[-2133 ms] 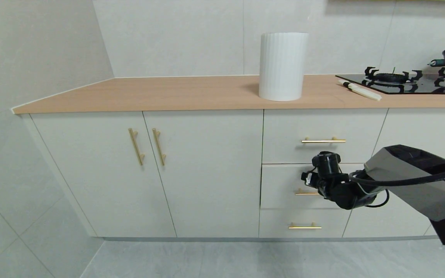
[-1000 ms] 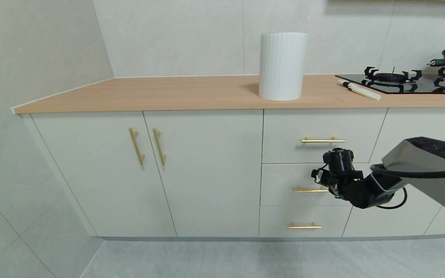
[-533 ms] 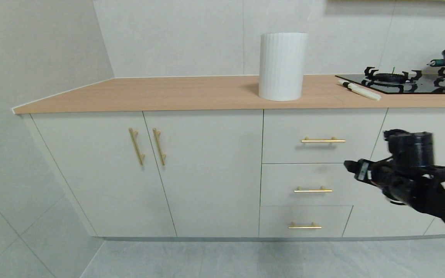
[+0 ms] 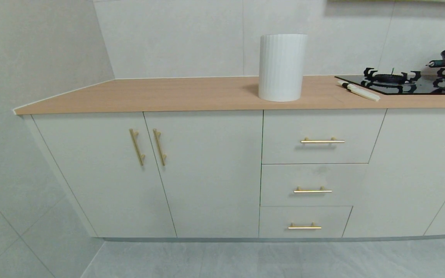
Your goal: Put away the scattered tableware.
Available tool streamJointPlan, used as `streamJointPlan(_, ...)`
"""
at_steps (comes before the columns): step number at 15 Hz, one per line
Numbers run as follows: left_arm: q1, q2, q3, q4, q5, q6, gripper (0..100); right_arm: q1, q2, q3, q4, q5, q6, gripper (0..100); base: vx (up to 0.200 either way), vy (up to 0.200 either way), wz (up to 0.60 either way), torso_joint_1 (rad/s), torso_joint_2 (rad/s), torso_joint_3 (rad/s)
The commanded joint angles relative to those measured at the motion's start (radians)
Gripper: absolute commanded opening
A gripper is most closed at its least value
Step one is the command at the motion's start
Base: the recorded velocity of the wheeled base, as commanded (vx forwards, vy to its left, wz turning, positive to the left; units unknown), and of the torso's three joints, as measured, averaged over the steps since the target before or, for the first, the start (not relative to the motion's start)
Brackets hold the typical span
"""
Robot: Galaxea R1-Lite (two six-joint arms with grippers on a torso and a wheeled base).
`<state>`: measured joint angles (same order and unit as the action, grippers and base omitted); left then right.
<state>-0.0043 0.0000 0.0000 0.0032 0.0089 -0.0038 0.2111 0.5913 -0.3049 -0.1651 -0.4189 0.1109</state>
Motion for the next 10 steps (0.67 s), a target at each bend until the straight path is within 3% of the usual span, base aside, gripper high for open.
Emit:
streamJointPlan(1,0.0,0.0,0.0,0.0,0.0,-0.001,100,-0.067,-0.492,0.021,0.349,-0.02,-0.057,100,0.0,0.0,0.0,0.0,0.0,0.0)
streamJointPlan(4,0.0,0.0,0.0,0.0,0.0,-0.001,100,-0.099,-0.492,0.029,0.346,-0.05,-0.043,100,0.0,0.0,0.0,0.0,0.0,0.0)
streamJointPlan(6,0.0,0.0,0.0,-0.002,0.0,-0.001,100,-0.206,-0.553,0.052,0.36,-0.04,-0.051,100,0.0,0.0,0.0,0.0,0.0,0.0)
streamJointPlan(10,0.0,0.0,0.0,-0.002,0.0,-0.001,100,-0.216,-0.59,0.058,0.369,0.023,-0.068,100,0.0,0.0,0.0,0.0,0.0,0.0)
